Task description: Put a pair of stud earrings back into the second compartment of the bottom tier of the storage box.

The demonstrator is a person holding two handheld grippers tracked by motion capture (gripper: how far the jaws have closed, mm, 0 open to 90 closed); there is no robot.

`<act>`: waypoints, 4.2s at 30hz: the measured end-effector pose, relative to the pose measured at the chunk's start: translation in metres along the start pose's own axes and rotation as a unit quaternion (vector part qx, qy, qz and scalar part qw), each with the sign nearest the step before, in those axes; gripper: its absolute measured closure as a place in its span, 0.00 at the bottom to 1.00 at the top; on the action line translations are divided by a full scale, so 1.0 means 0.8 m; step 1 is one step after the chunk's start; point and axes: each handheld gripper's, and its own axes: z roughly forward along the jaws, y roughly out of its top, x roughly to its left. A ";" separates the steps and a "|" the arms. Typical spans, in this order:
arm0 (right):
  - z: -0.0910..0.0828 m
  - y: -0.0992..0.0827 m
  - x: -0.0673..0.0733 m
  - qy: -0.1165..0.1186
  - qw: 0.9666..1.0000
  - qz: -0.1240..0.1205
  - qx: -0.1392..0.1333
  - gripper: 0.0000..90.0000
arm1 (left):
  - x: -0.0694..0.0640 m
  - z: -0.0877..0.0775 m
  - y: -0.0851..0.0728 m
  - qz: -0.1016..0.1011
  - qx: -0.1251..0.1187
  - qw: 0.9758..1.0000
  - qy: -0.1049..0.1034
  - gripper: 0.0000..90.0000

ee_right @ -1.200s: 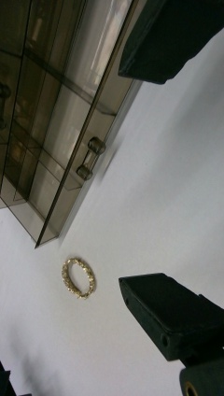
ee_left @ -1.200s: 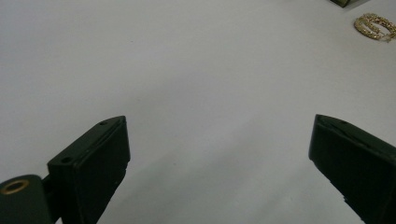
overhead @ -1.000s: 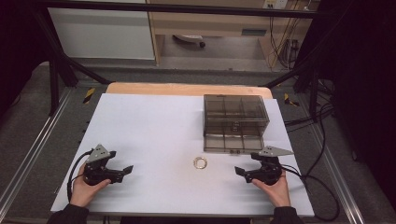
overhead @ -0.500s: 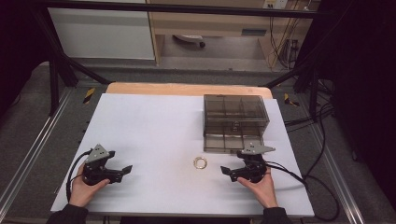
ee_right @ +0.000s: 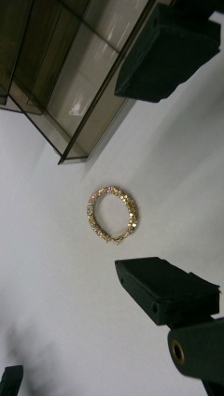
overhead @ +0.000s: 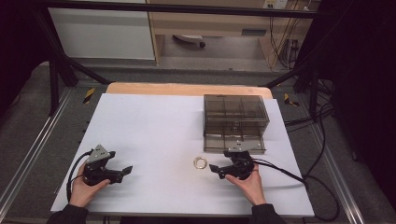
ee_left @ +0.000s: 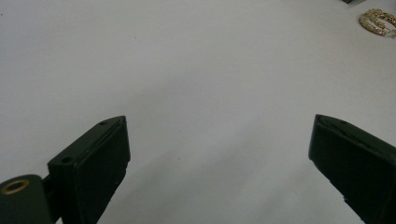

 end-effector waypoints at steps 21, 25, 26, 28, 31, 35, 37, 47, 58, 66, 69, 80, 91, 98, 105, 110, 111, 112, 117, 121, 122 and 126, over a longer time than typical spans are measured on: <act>0.058 0.019 0.002 0.017 0.999 -0.010 0.027 0.64 | 0.002 0.000 -0.001 -0.004 -0.001 1.000 0.001 0.06; 0.063 0.017 0.000 0.018 0.999 -0.013 0.034 0.74 | 0.002 0.000 -0.002 -0.004 -0.002 1.000 0.002 0.06; 0.064 0.017 0.000 0.020 0.999 -0.013 0.034 0.76 | 0.002 0.000 -0.001 -0.004 -0.001 1.000 0.001 0.06; 0.066 0.017 -0.001 0.026 0.999 -0.011 0.033 0.81 | 0.002 0.000 -0.001 -0.003 -0.001 1.000 0.001 0.06; 0.068 0.017 -0.002 0.028 0.999 -0.012 0.036 0.83 | 0.002 0.000 -0.001 -0.003 -0.002 1.000 0.002 0.06; 0.068 0.017 -0.003 0.028 0.999 -0.018 0.038 0.91 | 0.002 0.000 -0.001 -0.003 -0.002 1.000 0.002 0.06; 0.068 0.018 -0.003 0.028 0.999 -0.017 0.040 0.93 | 0.002 0.000 -0.001 -0.003 -0.001 1.000 0.002 0.06; 0.066 0.018 -0.003 0.033 0.999 -0.014 0.041 0.96 | 0.002 0.000 -0.002 -0.002 -0.001 1.000 0.003 0.06; 0.047 0.026 0.001 0.042 0.998 -0.012 0.034 0.96 | 0.001 0.000 -0.001 -0.001 -0.001 1.000 0.004 0.06; 0.022 0.032 0.003 0.030 0.999 -0.020 0.033 0.96 | 0.001 0.000 -0.002 0.000 0.000 1.000 0.005 0.06; 0.016 0.034 0.003 0.028 0.999 -0.021 0.032 0.96 | 0.001 0.000 -0.002 0.001 0.000 1.000 0.005 0.06; -0.012 0.037 -0.007 0.009 1.000 -0.016 0.022 0.96 | 0.001 0.000 -0.002 0.002 0.001 1.000 0.006 0.06; -0.035 0.034 -0.026 -0.013 1.000 -0.005 0.021 0.96 | 0.000 0.001 -0.002 0.003 0.003 1.000 0.005 0.06; -0.042 0.033 -0.040 -0.029 0.999 0.001 0.019 0.96 | 0.000 0.001 -0.002 0.003 0.003 1.000 0.005 0.06; -0.045 0.034 -0.052 -0.045 0.999 0.009 0.025 0.96 | 0.000 0.001 -0.002 0.003 0.003 1.000 0.005 0.06; -0.043 0.035 -0.066 -0.062 0.998 0.016 0.024 0.96 | 0.000 0.001 -0.002 0.004 0.004 1.000 0.005 0.06; -0.043 0.035 -0.066 -0.062 0.998 0.016 0.024 0.96 | 0.000 0.001 -0.002 0.004 0.004 1.000 0.005 0.06; -0.042 0.036 -0.067 -0.065 0.997 0.020 0.025 0.96 | 0.000 0.001 -0.002 0.004 0.004 1.000 0.005 0.06; -0.036 0.039 -0.080 -0.079 0.996 0.028 0.026 0.96 | 0.000 0.001 -0.002 0.004 0.004 1.000 0.004 0.06; -0.030 0.039 -0.089 -0.089 0.995 0.035 0.027 0.96 | 0.000 0.002 -0.002 0.005 0.005 1.000 0.004 0.06; -0.029 0.039 -0.091 -0.091 0.995 0.036 0.029 0.96 | 0.000 0.002 -0.002 0.004 0.005 1.000 0.004 0.06; -0.023 0.039 -0.099 -0.096 0.994 0.041 0.028 0.96 | 0.000 0.002 -0.002 0.005 0.005 1.000 0.004 0.06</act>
